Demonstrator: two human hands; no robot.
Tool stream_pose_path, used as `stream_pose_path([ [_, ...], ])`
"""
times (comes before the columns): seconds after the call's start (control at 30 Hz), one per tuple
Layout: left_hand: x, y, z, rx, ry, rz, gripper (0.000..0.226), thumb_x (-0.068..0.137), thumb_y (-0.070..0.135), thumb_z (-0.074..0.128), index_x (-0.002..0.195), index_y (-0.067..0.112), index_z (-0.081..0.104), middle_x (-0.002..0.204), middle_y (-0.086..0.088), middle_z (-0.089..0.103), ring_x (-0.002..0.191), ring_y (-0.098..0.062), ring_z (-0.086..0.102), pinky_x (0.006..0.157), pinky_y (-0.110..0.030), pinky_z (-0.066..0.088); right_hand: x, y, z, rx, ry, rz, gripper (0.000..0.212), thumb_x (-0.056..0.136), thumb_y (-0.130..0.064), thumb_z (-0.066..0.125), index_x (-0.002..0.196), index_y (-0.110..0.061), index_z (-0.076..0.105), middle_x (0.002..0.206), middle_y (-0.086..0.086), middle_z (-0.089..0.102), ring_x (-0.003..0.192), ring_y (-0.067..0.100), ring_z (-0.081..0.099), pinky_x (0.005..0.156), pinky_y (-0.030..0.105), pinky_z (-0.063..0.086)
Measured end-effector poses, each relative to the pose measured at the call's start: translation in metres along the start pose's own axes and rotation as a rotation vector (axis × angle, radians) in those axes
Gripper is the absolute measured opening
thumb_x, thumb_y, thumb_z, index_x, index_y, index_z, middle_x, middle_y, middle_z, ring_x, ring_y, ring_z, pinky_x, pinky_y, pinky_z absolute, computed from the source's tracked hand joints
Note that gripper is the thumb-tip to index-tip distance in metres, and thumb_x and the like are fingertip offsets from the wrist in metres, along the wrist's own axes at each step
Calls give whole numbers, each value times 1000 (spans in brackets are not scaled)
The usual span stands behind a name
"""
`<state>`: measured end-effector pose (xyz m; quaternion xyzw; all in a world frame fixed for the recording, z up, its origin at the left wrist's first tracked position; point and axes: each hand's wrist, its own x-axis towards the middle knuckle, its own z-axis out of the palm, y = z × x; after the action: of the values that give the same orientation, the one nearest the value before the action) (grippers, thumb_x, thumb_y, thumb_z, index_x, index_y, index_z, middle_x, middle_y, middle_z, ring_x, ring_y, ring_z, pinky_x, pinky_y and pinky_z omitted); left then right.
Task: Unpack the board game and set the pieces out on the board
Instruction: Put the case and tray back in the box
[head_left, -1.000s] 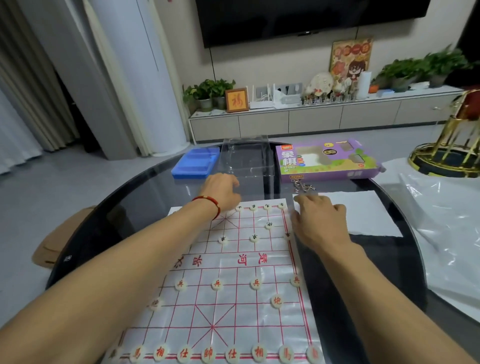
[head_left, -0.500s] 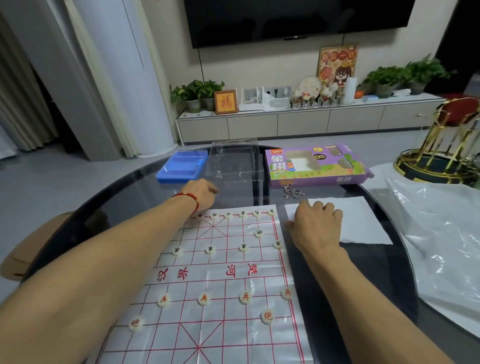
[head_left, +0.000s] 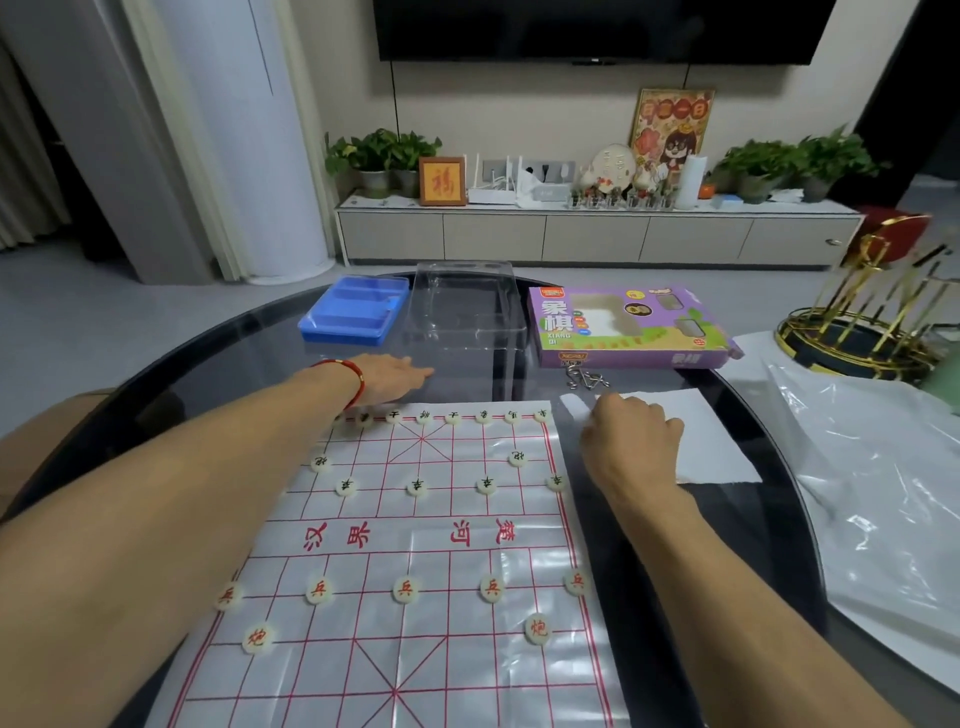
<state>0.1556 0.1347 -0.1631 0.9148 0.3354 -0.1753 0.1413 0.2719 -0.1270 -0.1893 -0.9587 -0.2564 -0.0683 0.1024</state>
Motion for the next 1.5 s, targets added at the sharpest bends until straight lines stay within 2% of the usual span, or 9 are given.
stream_pose_path([
  [0.2,15,-12,5,8,29,-30,75,90,74,18,157,40,19,167,4,12,153,-31,10,121,-57,8,3,11,-2,126,184,-59,15,89,-20,60,78,-12,53,77,8,62,71,30,49,61,35,33],
  [0.3,9,-8,3,50,19,-1,65,96,68,17,157,44,16,168,5,9,153,-33,7,123,-57,7,10,7,-9,274,227,-27,16,90,-22,59,82,-9,53,76,6,54,67,29,45,58,34,29],
  [0.5,5,-2,0,133,0,43,53,105,52,21,157,44,16,168,5,5,153,-33,8,122,-53,7,84,-48,-5,467,212,-162,8,90,-9,50,93,-3,54,97,20,61,82,39,53,65,40,34],
  [0.67,12,-8,0,156,-1,56,52,104,49,25,156,47,17,168,6,4,152,-33,13,122,-49,12,156,-115,15,279,143,-381,26,100,-6,47,123,-3,57,119,22,55,105,40,54,73,39,38],
  [0.87,22,-13,6,149,12,83,52,104,49,24,155,48,17,168,6,6,152,-33,15,122,-48,15,192,-142,43,166,-10,-442,37,103,-38,52,135,-23,62,137,11,55,129,34,47,98,48,41],
  [1.1,23,-15,7,131,17,84,54,101,58,24,154,50,19,168,7,6,152,-33,14,122,-51,15,166,-76,4,232,91,-436,24,92,-26,52,96,-21,75,94,9,73,88,37,65,66,34,46],
  [1.2,24,-14,5,140,10,82,54,100,59,24,154,51,19,167,8,6,153,-33,12,123,-53,11,146,-27,-13,129,51,-391,25,88,-32,51,88,-23,74,86,6,74,74,33,63,65,35,55],
  [1.37,24,-13,6,139,19,71,56,99,61,24,154,50,20,168,7,8,153,-33,11,123,-54,10,114,15,1,-82,-140,-383,17,90,-30,67,101,-19,75,98,12,71,84,33,63,71,39,58],
  [1.5,22,-13,9,141,39,69,56,101,61,23,155,47,19,168,5,8,153,-34,13,123,-54,12,111,19,18,-48,-79,-365,21,88,-24,74,107,-16,73,106,14,71,92,36,67,72,38,57],
])
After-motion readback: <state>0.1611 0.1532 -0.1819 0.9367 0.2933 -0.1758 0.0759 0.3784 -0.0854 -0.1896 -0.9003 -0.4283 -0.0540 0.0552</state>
